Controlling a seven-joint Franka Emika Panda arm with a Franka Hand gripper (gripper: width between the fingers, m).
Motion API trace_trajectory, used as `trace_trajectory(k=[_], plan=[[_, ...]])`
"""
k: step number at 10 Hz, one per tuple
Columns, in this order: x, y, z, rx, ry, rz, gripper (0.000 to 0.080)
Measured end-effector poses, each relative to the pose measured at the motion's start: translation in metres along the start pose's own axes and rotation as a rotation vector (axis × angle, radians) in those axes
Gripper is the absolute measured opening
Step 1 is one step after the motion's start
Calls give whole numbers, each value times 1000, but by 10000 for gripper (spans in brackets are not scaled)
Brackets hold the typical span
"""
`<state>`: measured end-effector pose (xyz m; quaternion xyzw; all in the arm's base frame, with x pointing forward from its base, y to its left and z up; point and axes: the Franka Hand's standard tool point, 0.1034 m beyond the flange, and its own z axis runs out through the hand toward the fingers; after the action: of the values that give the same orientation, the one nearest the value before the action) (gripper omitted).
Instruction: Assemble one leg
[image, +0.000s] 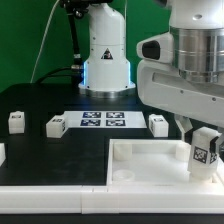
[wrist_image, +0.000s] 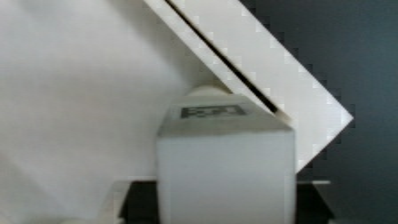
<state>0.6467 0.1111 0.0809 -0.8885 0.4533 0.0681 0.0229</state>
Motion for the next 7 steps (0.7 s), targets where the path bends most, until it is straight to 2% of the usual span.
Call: trace_trajectory(k=[3,4,5,6,7], plan=[[0,-1,0,0,-1,143,293],[0,-1,0,0,-1,138,366],[0,-1,0,0,-1,132,505],[-1,-1,0,0,-1,90,505],[-2,-2,0,1,0,17,619]])
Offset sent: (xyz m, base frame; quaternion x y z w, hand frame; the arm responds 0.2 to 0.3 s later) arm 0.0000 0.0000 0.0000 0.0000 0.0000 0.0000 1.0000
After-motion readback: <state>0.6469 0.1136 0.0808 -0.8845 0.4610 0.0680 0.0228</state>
